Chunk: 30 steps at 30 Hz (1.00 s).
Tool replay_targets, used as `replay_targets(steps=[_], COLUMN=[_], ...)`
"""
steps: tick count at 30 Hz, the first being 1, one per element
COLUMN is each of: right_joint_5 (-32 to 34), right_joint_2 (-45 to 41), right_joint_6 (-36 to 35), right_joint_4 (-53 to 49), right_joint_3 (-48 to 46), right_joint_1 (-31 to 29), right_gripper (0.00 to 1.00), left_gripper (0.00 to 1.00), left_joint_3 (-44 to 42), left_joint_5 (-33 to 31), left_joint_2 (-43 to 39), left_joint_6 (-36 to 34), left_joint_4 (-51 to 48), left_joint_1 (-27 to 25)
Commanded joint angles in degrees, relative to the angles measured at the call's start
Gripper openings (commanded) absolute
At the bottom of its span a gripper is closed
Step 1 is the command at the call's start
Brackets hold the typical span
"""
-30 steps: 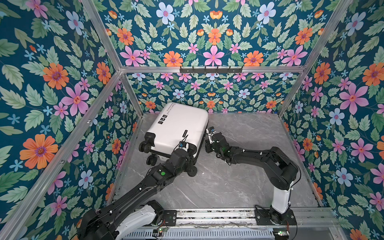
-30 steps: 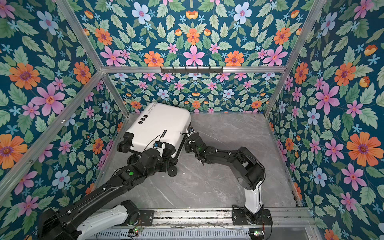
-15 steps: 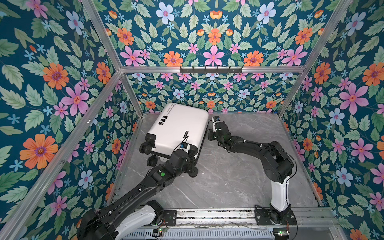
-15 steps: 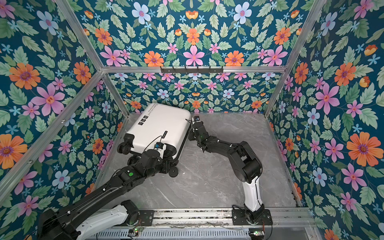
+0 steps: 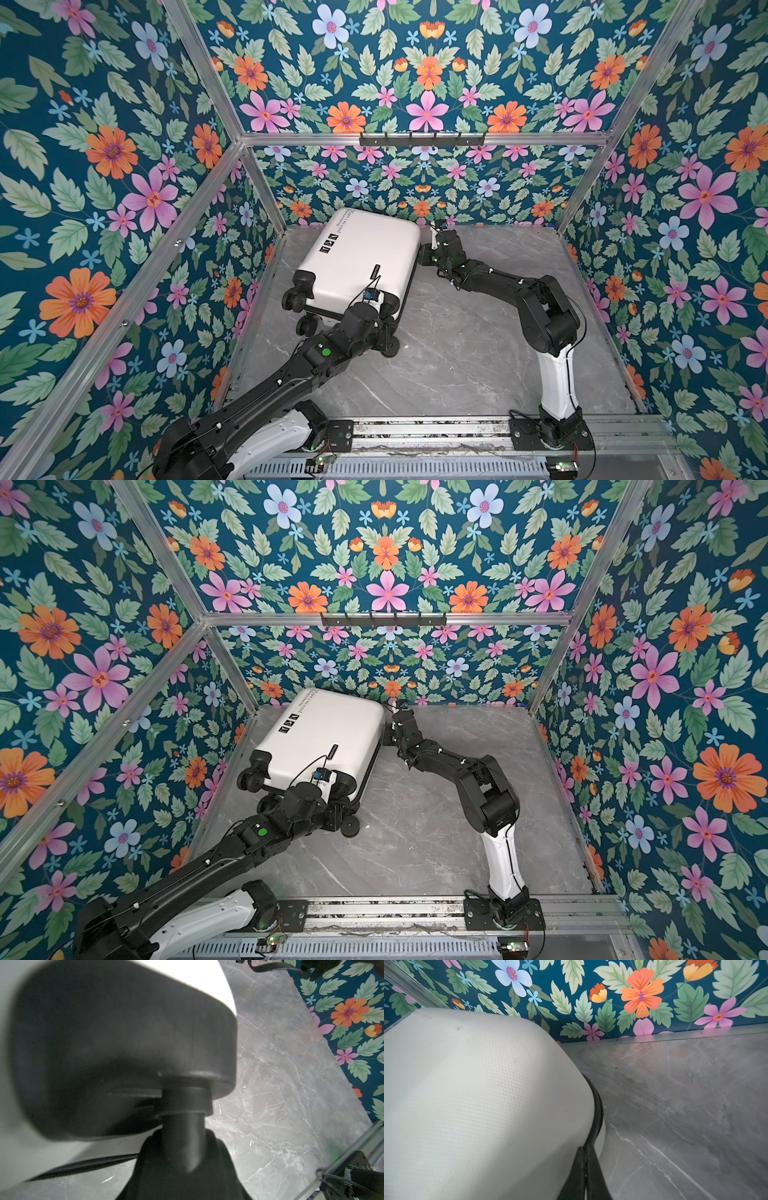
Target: Pack the luggage
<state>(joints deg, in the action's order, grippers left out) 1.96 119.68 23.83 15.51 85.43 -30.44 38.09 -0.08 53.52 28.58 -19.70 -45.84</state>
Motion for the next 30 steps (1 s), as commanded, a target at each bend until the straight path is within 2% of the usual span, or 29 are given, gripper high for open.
replay_targets(steps=[1,6,11,14,25,30], right_joint_5=[1.09,-4.35,-4.84,-4.94,-7.36,-5.66], right_joint_2=[-2.12,-6.76,-12.06,-15.78,-29.35,-34.73], right_joint_6=[0.58,2.62,2.71,3.7,4.2,2.45], right_joint_4=[2.65,4.17,5.14,5.15,0.78,-0.63], right_joint_3=[-2.94,-9.21,-16.16,-20.5,-32.57,-38.09], right_joint_1=[0.92,3.01,4.35,5.99,14.29,14.88], right_gripper=[0.0,0.0,0.4,0.54,0.58,0.58], left_gripper=[0.0,0.0,0.0,0.0,0.0,0.0], left_joint_3=[-0.03,0.22,0.77,1.68,7.01,11.3], left_joint_5=[3.06,2.69,6.43,6.93,9.76,12.55], left_joint_2=[-1.04,-1.27,2.03,4.55,15.44,21.83], left_joint_6=[-1.24,-1.48,-3.41,-4.46,-7.71,-9.52], left_joint_4=[-3.76,-2.53,-1.4,-1.22,6.51,8.76], left_joint_1=[-0.31,-0.3,-0.94,-2.75,-11.79,-14.89])
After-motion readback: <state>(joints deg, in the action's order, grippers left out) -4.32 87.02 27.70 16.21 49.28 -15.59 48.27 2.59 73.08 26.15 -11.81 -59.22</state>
